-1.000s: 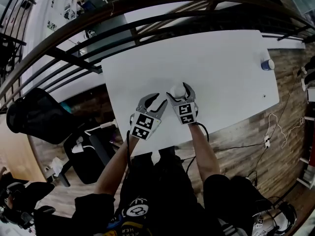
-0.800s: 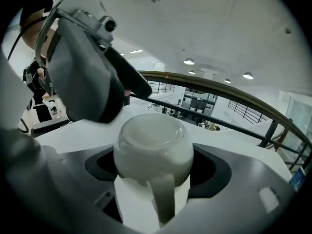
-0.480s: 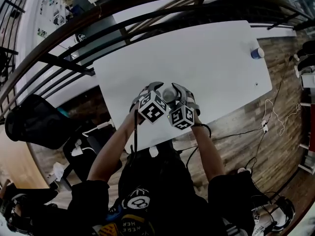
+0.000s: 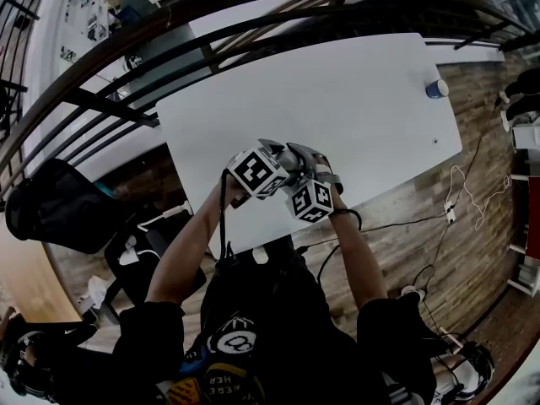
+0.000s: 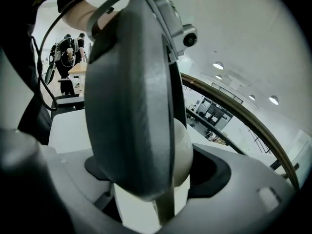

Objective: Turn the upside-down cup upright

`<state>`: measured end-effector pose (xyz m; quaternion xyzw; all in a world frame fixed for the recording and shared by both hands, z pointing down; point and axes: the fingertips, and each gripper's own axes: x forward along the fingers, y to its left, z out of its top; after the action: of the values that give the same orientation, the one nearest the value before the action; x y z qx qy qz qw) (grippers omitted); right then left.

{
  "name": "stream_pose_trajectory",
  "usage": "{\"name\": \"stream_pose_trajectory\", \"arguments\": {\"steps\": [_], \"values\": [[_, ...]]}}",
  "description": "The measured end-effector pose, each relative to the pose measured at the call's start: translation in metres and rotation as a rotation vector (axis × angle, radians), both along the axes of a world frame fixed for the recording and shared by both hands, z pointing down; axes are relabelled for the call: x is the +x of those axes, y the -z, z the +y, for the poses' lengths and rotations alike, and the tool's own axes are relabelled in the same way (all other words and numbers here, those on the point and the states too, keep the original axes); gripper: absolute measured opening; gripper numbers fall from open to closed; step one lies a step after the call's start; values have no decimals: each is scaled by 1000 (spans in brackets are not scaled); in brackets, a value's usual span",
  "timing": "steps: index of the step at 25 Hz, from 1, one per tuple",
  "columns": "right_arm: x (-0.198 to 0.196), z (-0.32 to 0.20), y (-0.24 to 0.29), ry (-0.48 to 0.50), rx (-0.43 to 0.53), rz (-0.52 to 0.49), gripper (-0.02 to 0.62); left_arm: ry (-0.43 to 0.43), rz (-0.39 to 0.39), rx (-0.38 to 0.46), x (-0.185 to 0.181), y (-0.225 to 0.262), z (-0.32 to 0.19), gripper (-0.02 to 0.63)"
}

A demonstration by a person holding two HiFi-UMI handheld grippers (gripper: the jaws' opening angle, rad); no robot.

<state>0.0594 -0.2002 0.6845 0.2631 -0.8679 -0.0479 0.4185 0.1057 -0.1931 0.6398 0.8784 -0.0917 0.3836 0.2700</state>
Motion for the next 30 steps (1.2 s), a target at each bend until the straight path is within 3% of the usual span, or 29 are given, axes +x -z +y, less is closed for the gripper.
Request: {"name": "stream_pose_trajectory", "arguments": {"steps": [4,9,14,21,27,30], "values": [[0,5,-8,12,-36,36,402,9,9,-37,-1,-5,4,319],[-2,20,-21,103,-150,88,402,116,161,-187,-10,-15,6,310],[-7,29,-18,202,-190,75,407,256,320,-343,-21,-20,1,305],[-8,15,10,201,-153,-68,413,412,526,-483,-40,-8,-20,301],[9,3,30,88,-160,-261,411,476,670,-552,-45,9,-32,298],[25,2,36,-10,-217,-417,411,489,720,-563,-45,18,-36,295]]}}
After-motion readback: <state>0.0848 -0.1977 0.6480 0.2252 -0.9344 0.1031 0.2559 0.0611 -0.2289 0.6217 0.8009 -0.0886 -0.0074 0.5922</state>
